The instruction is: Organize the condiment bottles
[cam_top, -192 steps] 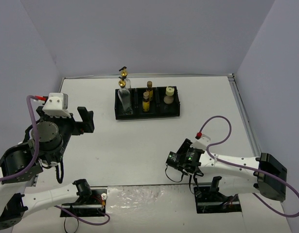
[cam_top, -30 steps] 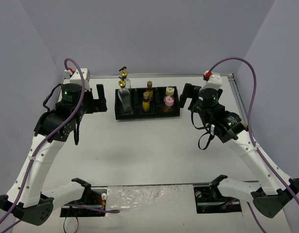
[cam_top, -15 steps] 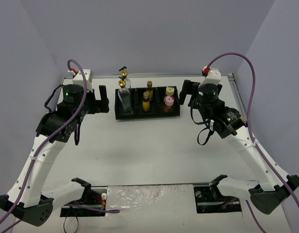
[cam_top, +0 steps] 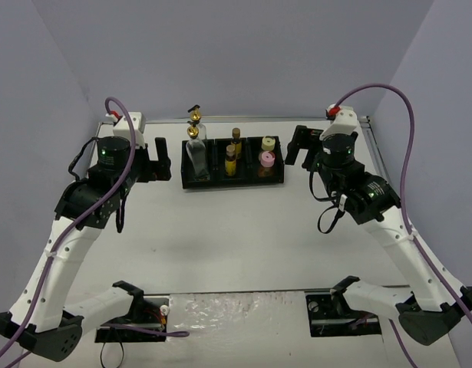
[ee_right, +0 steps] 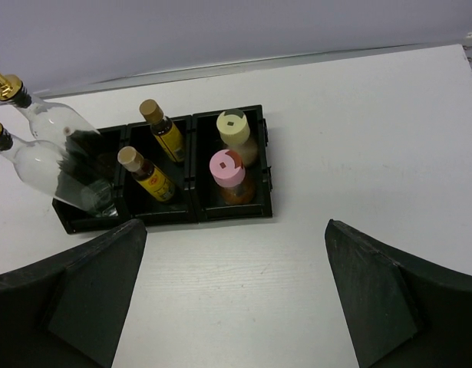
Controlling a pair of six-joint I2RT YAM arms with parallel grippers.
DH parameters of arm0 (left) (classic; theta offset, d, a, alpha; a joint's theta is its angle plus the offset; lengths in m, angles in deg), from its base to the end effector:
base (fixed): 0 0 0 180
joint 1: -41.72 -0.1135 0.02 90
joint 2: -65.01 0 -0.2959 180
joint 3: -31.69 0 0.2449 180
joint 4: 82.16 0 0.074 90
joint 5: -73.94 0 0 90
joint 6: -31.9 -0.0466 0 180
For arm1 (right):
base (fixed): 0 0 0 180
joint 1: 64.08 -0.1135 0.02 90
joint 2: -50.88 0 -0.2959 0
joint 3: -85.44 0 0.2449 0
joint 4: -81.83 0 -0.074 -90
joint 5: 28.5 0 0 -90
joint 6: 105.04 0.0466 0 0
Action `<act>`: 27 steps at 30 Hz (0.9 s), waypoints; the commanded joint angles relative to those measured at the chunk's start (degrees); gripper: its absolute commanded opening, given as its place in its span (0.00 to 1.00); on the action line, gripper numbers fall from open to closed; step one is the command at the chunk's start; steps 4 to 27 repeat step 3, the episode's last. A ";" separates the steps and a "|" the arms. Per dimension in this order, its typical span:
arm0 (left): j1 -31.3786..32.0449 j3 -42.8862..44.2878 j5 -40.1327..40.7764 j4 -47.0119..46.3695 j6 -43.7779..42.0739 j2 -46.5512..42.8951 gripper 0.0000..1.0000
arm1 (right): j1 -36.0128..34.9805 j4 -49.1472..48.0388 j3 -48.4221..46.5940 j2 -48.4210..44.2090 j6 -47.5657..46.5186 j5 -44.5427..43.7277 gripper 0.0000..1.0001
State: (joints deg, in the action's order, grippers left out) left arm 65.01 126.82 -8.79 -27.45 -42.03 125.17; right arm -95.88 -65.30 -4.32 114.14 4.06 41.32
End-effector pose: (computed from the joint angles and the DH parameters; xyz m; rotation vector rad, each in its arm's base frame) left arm 0.1737 -0.0684 0.4699 0.0353 1.9269 -0.3410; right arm 0.1980 0.1039 0.4740 0.0794 1.6869 0.3731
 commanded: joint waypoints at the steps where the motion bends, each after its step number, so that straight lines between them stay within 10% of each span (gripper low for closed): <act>1: -0.17 2.46 -0.76 -2.48 -0.52 -1.10 0.97 | 0.50 -3.30 -3.61 -0.60 -1.35 -1.18 1.00; 27: -0.17 2.80 -0.59 -1.98 -0.86 -0.68 0.97 | 0.50 -2.56 -4.11 0.16 -1.53 -0.82 1.00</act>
